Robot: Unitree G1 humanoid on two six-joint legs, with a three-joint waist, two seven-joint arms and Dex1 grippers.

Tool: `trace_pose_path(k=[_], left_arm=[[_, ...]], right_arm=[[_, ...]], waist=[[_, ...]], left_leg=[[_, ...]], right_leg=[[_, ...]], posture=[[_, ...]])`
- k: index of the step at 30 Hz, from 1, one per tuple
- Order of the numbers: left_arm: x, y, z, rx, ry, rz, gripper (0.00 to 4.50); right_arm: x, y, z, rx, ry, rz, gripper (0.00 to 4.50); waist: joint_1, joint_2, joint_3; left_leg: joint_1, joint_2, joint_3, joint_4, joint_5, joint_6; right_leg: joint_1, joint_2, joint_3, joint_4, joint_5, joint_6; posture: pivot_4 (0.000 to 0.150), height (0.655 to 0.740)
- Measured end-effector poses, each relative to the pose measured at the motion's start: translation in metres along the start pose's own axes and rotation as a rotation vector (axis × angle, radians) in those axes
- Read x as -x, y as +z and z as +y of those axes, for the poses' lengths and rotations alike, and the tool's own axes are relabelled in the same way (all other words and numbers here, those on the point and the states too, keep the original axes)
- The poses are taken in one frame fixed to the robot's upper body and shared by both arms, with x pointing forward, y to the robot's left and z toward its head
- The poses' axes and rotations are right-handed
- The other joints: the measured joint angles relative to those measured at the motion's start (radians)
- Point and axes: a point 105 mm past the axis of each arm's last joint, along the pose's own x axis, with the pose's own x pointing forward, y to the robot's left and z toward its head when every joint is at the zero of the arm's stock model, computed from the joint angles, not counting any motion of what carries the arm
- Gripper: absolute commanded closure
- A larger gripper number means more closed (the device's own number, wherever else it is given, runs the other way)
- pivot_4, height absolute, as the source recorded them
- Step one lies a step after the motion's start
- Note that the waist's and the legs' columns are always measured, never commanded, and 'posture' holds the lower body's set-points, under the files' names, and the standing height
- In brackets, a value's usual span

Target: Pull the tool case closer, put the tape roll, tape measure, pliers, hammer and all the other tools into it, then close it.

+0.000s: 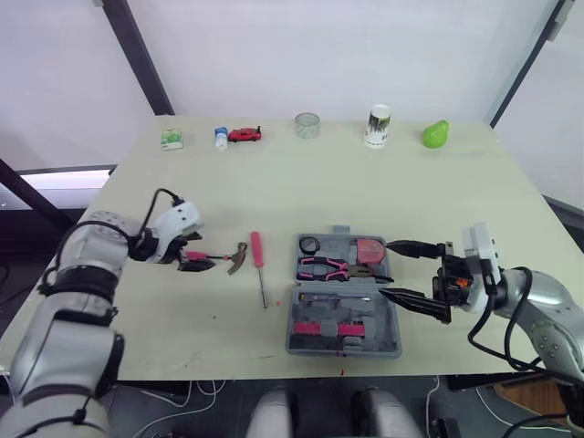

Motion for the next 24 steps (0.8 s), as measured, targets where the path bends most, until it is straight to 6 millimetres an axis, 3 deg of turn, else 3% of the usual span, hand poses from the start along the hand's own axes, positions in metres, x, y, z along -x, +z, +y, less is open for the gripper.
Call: trace_pose_path(k=[3, 9, 10, 14, 24], left_arm=[[-0.005, -0.001, 0.001, -0.040, 0.000, 0.032, 0.03], [-0.020, 0.009, -0.005, -0.138, -0.035, 0.047, 2.48], [-0.022, 0.010, -0.006, -0.149, -0.034, 0.049, 3.17], [-0.023, 0.010, -0.009, -0.157, -0.057, 0.050, 4.48], [-0.007, -0.011, -0.027, -0.036, -0.184, -0.017, 4.48]], right_arm=[[0.000, 0.001, 0.000, 0.001, -0.007, -0.001, 0.00], [0.000, 0.001, 0.006, 0.002, -0.019, -0.002, 0.00], [0.000, 0.001, 0.007, 0.002, -0.023, -0.001, 0.00], [0.004, 0.001, 0.008, 0.008, -0.044, 0.009, 0.00], [0.006, -0.004, 0.011, -0.003, -0.059, 0.017, 0.00]], waist=[[0.000, 0.000, 0.000], [0.008, 0.003, -0.002], [0.008, 0.003, -0.002], [0.003, 0.004, -0.003], [-0.020, 0.004, -0.003]], left_leg=[[-0.005, 0.000, -0.001, 0.001, 0.000, 0.000], [-0.010, -0.001, -0.002, 0.005, 0.000, 0.000], [-0.009, -0.001, -0.002, 0.005, 0.000, 0.000], [-0.009, -0.001, -0.002, 0.007, 0.000, 0.000], [-0.010, 0.000, -0.001, 0.007, 0.000, 0.000]], right_leg=[[-0.004, 0.000, -0.001, 0.001, 0.000, 0.000], [-0.007, -0.001, -0.001, 0.002, 0.001, 0.002], [-0.007, -0.001, -0.001, 0.003, 0.001, 0.002], [-0.007, -0.001, -0.001, 0.005, 0.001, 0.002], [-0.008, -0.001, 0.000, 0.006, 0.001, 0.002]], posture=[[0.150, 0.7400], [0.150, 0.7400], [0.150, 0.7400], [0.150, 0.7400], [0.150, 0.7400]])
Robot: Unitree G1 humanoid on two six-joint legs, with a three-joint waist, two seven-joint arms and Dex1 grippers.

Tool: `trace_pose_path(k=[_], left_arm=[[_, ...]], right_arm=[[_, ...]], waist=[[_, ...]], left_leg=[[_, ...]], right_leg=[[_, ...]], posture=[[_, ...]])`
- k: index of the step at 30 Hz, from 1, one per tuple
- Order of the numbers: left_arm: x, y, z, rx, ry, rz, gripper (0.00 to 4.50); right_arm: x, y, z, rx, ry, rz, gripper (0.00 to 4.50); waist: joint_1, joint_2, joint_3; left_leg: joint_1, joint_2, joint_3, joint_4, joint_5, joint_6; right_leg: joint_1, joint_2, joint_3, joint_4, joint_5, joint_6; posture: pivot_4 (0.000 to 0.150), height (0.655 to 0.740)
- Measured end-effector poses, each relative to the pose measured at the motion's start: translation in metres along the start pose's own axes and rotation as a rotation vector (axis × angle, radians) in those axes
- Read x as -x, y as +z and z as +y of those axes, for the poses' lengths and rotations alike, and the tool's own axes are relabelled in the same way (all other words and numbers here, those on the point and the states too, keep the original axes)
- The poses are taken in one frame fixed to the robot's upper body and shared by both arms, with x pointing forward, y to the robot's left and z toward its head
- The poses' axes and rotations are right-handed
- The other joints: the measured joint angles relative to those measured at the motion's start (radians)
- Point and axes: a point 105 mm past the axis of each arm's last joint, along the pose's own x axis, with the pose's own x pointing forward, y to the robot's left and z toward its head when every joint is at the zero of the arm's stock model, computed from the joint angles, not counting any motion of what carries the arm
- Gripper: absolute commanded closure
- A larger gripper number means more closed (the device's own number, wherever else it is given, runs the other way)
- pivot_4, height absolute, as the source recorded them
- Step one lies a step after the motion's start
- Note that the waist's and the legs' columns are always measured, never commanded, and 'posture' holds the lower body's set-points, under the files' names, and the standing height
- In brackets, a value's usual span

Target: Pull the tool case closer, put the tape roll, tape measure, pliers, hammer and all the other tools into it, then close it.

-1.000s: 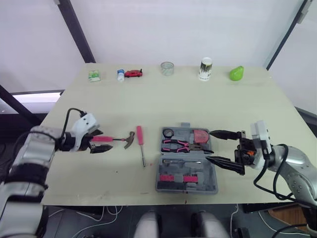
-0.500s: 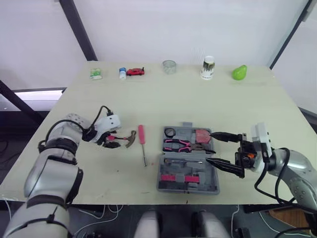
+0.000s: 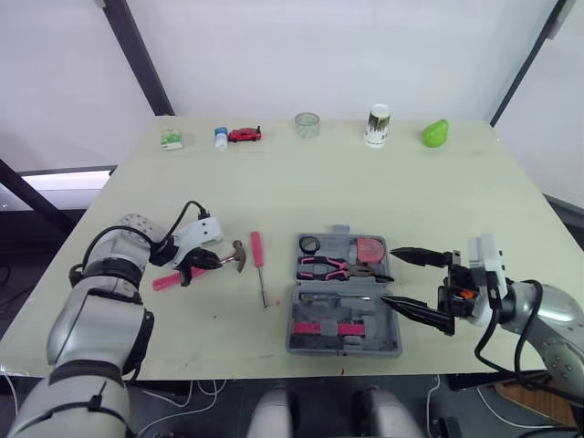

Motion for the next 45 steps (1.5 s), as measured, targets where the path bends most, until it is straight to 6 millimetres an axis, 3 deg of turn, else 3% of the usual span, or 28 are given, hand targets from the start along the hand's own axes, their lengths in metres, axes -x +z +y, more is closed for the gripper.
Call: trace_pose_path(k=[3, 4, 6, 7, 8, 14, 28, 29, 33, 41, 43, 45], left_arm=[[0.005, -0.010, -0.018, 0.052, -0.049, -0.033, 4.48], [0.009, -0.018, -0.038, 0.099, -0.061, -0.049, 4.48], [0.010, -0.020, -0.047, 0.124, -0.066, -0.057, 4.48], [0.013, -0.024, -0.064, 0.159, -0.062, -0.048, 4.48], [0.011, -0.023, -0.081, 0.196, -0.071, -0.051, 4.48], [0.007, -0.009, -0.109, 0.251, -0.028, -0.066, 4.48], [-0.012, -0.002, -0.105, 0.244, 0.155, -0.117, 4.48], [-0.014, -0.001, -0.105, 0.245, 0.158, -0.129, 3.56], [-0.024, 0.003, -0.105, 0.230, 0.182, -0.200, 1.85], [-0.035, 0.007, -0.098, 0.225, 0.266, -0.306, 1.85], [-0.036, 0.007, -0.097, 0.222, 0.277, -0.320, 2.37], [-0.038, 0.007, -0.097, 0.226, 0.286, -0.334, 3.21]], right_arm=[[0.000, -0.003, 0.002, -0.010, 0.003, 0.005, 0.00], [-0.002, -0.003, 0.004, -0.006, 0.020, 0.003, 0.00], [-0.002, -0.004, 0.005, -0.010, 0.027, 0.006, 0.00], [-0.004, -0.004, 0.007, -0.012, 0.042, 0.006, 0.00], [-0.003, -0.006, 0.007, -0.019, 0.048, 0.012, 0.00], [-0.004, -0.007, 0.012, -0.005, 0.111, 0.030, 0.00], [-0.004, -0.013, 0.014, -0.001, 0.151, 0.062, 0.00], [-0.003, -0.014, 0.014, -0.003, 0.149, 0.062, 0.00], [-0.003, -0.015, 0.015, -0.004, 0.143, 0.061, 0.00], [-0.002, -0.016, 0.018, -0.003, 0.139, 0.061, 0.00], [-0.002, -0.017, 0.018, -0.003, 0.135, 0.062, 0.00], [-0.001, -0.018, 0.018, -0.003, 0.131, 0.062, 0.00]], waist=[[-0.011, 0.000, 0.000], [-0.020, 0.000, 0.000], [-0.022, 0.000, 0.000], [-0.029, -0.001, 0.000], [-0.028, 0.000, 0.000], [0.004, -0.001, 0.001], [0.013, -0.001, 0.000], [0.017, -0.001, 0.000], [0.025, 0.000, 0.000], [0.025, 0.000, 0.000], [0.025, 0.000, -0.001], [0.025, 0.000, -0.001]], left_leg=[[0.000, 0.001, 0.001, -0.001, 0.000, 0.000], [0.000, 0.002, 0.001, -0.001, 0.000, 0.000], [0.000, 0.001, 0.001, -0.001, 0.000, 0.000], [0.000, 0.003, 0.000, -0.002, 0.000, 0.000], [0.000, 0.002, 0.001, -0.002, 0.000, 0.000], [0.000, 0.000, 0.000, 0.001, 0.000, 0.000], [0.001, 0.000, 0.000, 0.002, 0.000, 0.000], [0.001, 0.000, 0.000, 0.002, 0.000, 0.000], [0.001, 0.000, 0.000, 0.003, 0.000, 0.000], [0.001, 0.000, 0.000, 0.005, 0.000, 0.000], [0.002, 0.000, 0.000, 0.005, 0.000, 0.000], [0.002, 0.000, 0.000, 0.005, 0.000, 0.000]], right_leg=[[-0.001, 0.000, 0.000, 0.000, 0.000, 0.000], [-0.002, -0.001, 0.001, 0.001, 0.000, 0.000], [-0.002, -0.001, 0.000, 0.002, 0.000, 0.000], [-0.003, -0.001, 0.001, 0.002, 0.000, 0.000], [-0.003, -0.003, 0.001, 0.003, -0.001, 0.000], [-0.002, -0.002, 0.000, 0.005, -0.001, 0.000], [-0.002, -0.001, 0.000, 0.005, -0.001, 0.000], [-0.002, -0.001, 0.001, 0.005, -0.001, 0.000], [-0.001, -0.001, 0.000, 0.005, 0.000, 0.000], [0.000, -0.001, 0.000, 0.006, 0.000, 0.000], [0.000, -0.001, 0.000, 0.007, 0.000, 0.000], [0.000, -0.001, 0.000, 0.007, 0.000, 0.000]], posture=[[0.150, 0.7400], [0.150, 0.7400], [0.150, 0.7400], [0.150, 0.7400], [0.150, 0.7400], [0.150, 0.7400], [0.150, 0.7400], [0.150, 0.7400], [0.150, 0.7400], [0.150, 0.7400], [0.150, 0.7400], [0.150, 0.7400]])
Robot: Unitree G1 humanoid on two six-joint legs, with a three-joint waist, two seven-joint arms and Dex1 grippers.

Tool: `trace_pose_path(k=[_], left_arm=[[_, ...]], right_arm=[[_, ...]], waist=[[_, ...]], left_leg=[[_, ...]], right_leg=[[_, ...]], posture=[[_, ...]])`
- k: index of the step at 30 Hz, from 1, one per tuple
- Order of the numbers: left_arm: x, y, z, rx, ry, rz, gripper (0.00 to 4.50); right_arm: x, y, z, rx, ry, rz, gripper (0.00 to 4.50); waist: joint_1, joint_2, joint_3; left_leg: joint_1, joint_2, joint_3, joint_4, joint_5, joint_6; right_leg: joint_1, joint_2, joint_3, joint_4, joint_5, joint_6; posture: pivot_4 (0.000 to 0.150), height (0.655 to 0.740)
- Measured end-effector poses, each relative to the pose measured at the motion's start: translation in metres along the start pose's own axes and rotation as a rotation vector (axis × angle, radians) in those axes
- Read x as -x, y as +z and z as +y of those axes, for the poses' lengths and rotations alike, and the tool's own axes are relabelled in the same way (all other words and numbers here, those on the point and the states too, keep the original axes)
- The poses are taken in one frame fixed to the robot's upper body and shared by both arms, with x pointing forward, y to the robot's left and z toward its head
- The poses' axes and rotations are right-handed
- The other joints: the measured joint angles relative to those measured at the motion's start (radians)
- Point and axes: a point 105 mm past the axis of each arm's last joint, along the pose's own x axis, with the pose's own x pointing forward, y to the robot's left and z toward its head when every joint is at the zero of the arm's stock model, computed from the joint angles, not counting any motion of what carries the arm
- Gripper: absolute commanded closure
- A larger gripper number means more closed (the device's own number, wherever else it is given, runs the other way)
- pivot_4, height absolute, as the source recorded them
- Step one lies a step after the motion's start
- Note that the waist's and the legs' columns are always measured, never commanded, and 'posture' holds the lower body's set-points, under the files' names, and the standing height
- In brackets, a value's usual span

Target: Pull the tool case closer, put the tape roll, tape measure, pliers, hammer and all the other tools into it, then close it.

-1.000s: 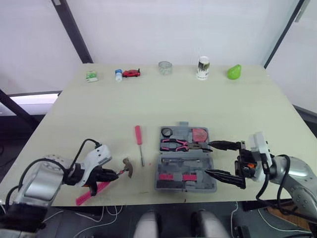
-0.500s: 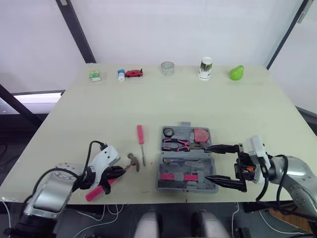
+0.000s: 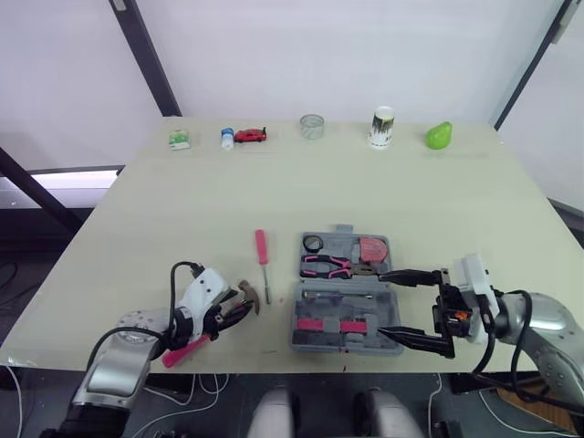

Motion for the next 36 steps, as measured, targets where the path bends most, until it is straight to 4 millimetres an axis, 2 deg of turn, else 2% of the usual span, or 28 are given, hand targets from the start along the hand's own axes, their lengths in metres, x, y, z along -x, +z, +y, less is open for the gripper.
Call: trace_pose_path(k=[2, 3, 10, 13, 15, 18, 22, 24, 30, 32, 36], left_arm=[[-0.001, 0.000, 0.000, 0.003, 0.003, -0.015, 4.19], [-0.001, 0.000, 0.000, 0.002, 0.006, -0.019, 4.46], [0.002, -0.002, -0.001, 0.015, 0.009, -0.037, 4.49], [0.009, 0.000, -0.003, 0.080, -0.020, -0.070, 4.49], [0.016, 0.013, -0.008, 0.148, -0.081, -0.118, 4.49], [0.029, 0.045, -0.011, 0.180, -0.186, -0.184, 4.49], [0.035, 0.082, -0.015, 0.130, -0.294, -0.201, 4.49], [0.031, 0.099, -0.024, 0.066, -0.357, -0.191, 4.49], [0.000, 0.144, -0.066, -0.113, -0.530, -0.175, 4.49], [-0.005, 0.149, -0.073, -0.147, -0.553, -0.154, 4.49], [-0.032, 0.161, -0.087, -0.321, -0.550, -0.013, 4.49]], right_arm=[[0.000, 0.000, 0.000, 0.002, -0.001, -0.002, 0.00], [0.000, 0.000, 0.000, 0.002, -0.001, -0.002, 0.00], [0.000, 0.001, 0.001, 0.017, -0.001, -0.008, 0.00], [0.001, 0.000, 0.001, 0.017, 0.005, -0.008, 0.00], [0.003, -0.002, 0.000, 0.012, 0.001, -0.002, 0.00], [0.009, -0.003, -0.004, 0.016, -0.018, 0.009, 0.00], [0.019, -0.002, -0.007, 0.030, -0.044, 0.034, 0.00], [0.026, -0.003, -0.009, 0.031, -0.068, 0.049, 0.00], [0.048, -0.005, -0.012, 0.031, -0.158, 0.086, 0.00], [0.051, -0.004, -0.012, 0.032, -0.169, 0.091, 0.00], [0.064, -0.007, -0.009, 0.024, -0.204, 0.132, 0.00]], waist=[[-0.001, 0.000, 0.000], [-0.001, 0.000, 0.000], [-0.004, 0.002, -0.001], [-0.008, 0.002, -0.001], [-0.006, 0.001, 0.000], [0.001, 0.000, 0.000], [0.000, 0.000, 0.000], [-0.001, 0.000, 0.000], [-0.002, -0.001, 0.000], [-0.005, 0.000, 0.000], [0.000, -0.001, 0.000]], left_leg=[[0.000, 0.000, 0.000, 0.000, 0.000, 0.000], [0.000, 0.000, 0.000, 0.000, 0.000, 0.000], [0.000, 0.000, 0.000, 0.000, 0.000, 0.000], [0.000, 0.001, 0.000, 0.000, 0.000, 0.000], [-0.001, 0.001, 0.000, 0.000, 0.000, 0.000], [-0.001, 0.001, -0.001, 0.002, 0.000, 0.000], [-0.001, 0.000, -0.001, 0.002, 0.000, 0.000], [-0.001, 0.000, -0.001, 0.002, 0.000, 0.000], [-0.002, 0.000, -0.002, 0.003, 0.000, 0.000], [-0.001, 0.000, -0.002, 0.003, 0.000, 0.000], [-0.002, -0.001, -0.003, 0.003, 0.000, 0.000]], right_leg=[[0.000, 0.000, 0.000, 0.000, 0.000, 0.000], [0.000, 0.000, 0.000, 0.000, 0.000, 0.000], [0.000, 0.000, 0.000, 0.000, 0.000, 0.000], [0.000, 0.001, 0.000, 0.000, 0.000, 0.000], [-0.001, 0.001, 0.000, 0.000, 0.000, 0.000], [0.000, 0.000, -0.001, 0.001, 0.000, 0.000], [0.000, 0.000, -0.001, 0.000, 0.000, 0.000], [0.000, 0.000, 0.000, 0.000, 0.000, 0.000], [0.000, 0.002, 0.000, 0.000, 0.000, 0.000], [0.000, 0.003, 0.001, 0.000, 0.000, 0.000], [0.001, 0.004, 0.002, 0.000, 0.000, 0.000]], posture=[[0.150, 0.7400], [0.150, 0.7400], [0.150, 0.7400], [0.150, 0.7400], [0.150, 0.7400], [0.150, 0.7400], [0.150, 0.7400], [0.150, 0.7400], [0.150, 0.7400], [0.150, 0.7400], [0.150, 0.7400]])
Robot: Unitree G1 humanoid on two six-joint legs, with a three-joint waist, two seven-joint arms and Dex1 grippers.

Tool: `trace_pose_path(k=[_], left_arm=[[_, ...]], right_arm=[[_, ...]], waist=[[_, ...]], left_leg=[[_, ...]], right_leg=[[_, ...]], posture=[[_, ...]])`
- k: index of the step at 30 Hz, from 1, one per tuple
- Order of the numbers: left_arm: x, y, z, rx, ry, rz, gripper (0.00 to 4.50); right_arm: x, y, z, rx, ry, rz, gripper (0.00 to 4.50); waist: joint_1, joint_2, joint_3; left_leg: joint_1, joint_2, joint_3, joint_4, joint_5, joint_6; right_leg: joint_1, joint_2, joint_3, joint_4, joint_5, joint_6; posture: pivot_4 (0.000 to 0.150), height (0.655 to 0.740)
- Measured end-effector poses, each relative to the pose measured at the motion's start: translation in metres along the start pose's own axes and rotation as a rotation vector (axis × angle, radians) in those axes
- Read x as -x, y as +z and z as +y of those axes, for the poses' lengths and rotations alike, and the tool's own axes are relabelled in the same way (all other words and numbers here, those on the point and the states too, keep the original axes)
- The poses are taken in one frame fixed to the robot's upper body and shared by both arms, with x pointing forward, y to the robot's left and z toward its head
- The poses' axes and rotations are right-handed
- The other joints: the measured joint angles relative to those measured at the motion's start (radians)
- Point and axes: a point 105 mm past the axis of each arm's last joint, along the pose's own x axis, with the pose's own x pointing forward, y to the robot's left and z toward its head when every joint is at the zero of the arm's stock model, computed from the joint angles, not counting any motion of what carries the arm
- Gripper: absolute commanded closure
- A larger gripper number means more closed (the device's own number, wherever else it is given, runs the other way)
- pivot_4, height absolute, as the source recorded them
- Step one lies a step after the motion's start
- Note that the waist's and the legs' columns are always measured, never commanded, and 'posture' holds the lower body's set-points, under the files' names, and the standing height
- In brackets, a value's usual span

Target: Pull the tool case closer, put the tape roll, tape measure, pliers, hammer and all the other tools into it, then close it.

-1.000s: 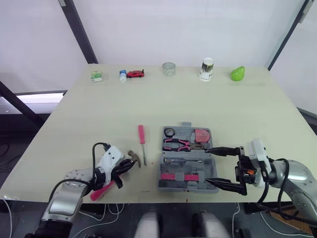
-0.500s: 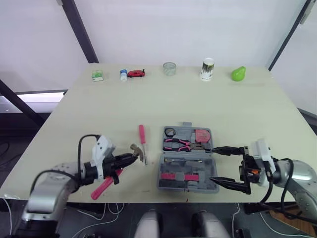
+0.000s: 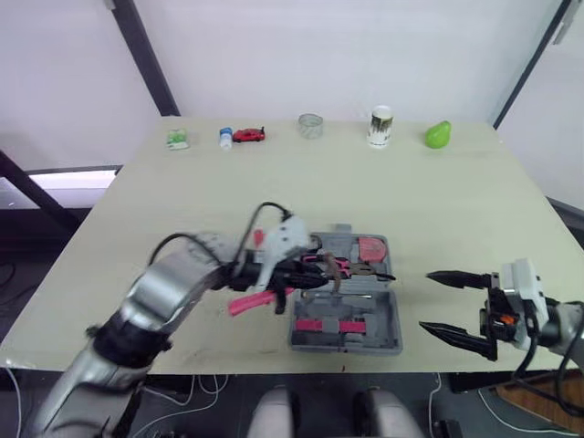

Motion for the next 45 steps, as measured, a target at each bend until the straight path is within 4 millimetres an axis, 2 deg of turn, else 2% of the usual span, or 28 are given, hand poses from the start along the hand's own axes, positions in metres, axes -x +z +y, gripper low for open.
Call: trace_pose_path(k=[2, 8, 9, 10, 17, 24, 30, 38, 45], left_arm=[[-0.017, 0.008, 0.006, -0.023, -0.027, 0.048, 4.49], [-0.051, 0.017, 0.006, -0.063, -0.090, 0.132, 4.49], [-0.051, 0.017, 0.006, -0.064, -0.091, 0.133, 4.49], [-0.067, 0.020, 0.003, -0.090, -0.119, 0.174, 4.49], [-0.093, 0.020, -0.001, -0.085, -0.140, 0.225, 4.49], [-0.108, 0.015, -0.016, -0.152, -0.193, 0.308, 4.49], [-0.118, 0.019, -0.027, -0.179, -0.203, 0.330, 4.49], [-0.120, 0.016, -0.026, -0.190, -0.177, 0.364, 4.49], [-0.122, 0.013, -0.028, -0.195, -0.179, 0.376, 4.49]], right_arm=[[0.008, -0.002, -0.001, -0.002, -0.012, 0.031, 0.00], [0.024, -0.006, -0.009, -0.006, -0.061, 0.070, 0.00], [0.024, -0.005, -0.009, -0.005, -0.062, 0.071, 0.00], [0.029, -0.005, -0.010, -0.001, -0.075, 0.083, 0.00], [0.036, -0.013, -0.008, -0.021, -0.110, 0.108, 0.00], [0.037, -0.023, 0.000, -0.061, -0.139, 0.103, 0.00], [0.039, -0.026, 0.004, -0.061, -0.138, 0.108, 0.00], [0.048, -0.015, -0.005, -0.009, -0.087, 0.142, 0.00], [0.051, 0.006, -0.022, 0.063, -0.013, 0.141, 0.00]], waist=[[-0.001, 0.000, 0.000], [-0.003, 0.000, 0.000], [-0.003, 0.000, 0.000], [-0.003, 0.000, 0.000], [-0.004, 0.000, 0.000], [-0.003, 0.000, 0.000], [-0.003, 0.001, 0.000], [-0.003, 0.001, 0.000], [-0.004, 0.001, 0.000]], left_leg=[[0.000, -0.001, -0.001, 0.001, 0.000, 0.000], [0.000, -0.001, -0.002, 0.001, 0.000, 0.000], [0.000, -0.001, -0.002, 0.001, 0.000, 0.000], [0.000, -0.001, -0.003, 0.001, 0.000, 0.000], [-0.001, -0.001, -0.004, 0.001, 0.000, 0.000], [-0.001, -0.002, -0.004, 0.001, 0.000, 0.000], [-0.001, -0.003, -0.004, 0.001, 0.000, 0.000], [-0.001, -0.006, -0.005, 0.001, 0.000, 0.000], [-0.001, -0.007, -0.006, 0.001, 0.000, 0.000]], right_leg=[[0.000, 0.001, 0.001, 0.000, 0.000, 0.000], [0.000, 0.002, 0.003, -0.001, 0.000, 0.000], [0.000, 0.002, 0.003, -0.001, 0.000, 0.000], [0.000, 0.002, 0.003, -0.001, 0.000, 0.000], [0.000, 0.003, 0.003, 0.000, 0.000, 0.000], [0.000, 0.003, 0.005, -0.001, -0.001, 0.001], [0.000, 0.003, 0.007, -0.001, -0.001, 0.001], [0.001, 0.003, 0.010, 0.000, -0.002, 0.002], [0.002, 0.003, 0.011, 0.000, -0.002, 0.003]], posture=[[0.150, 0.7400], [0.150, 0.7400], [0.150, 0.7400], [0.150, 0.7400], [0.150, 0.7400], [0.150, 0.7400], [0.150, 0.7400], [0.150, 0.7400], [0.150, 0.7400]])
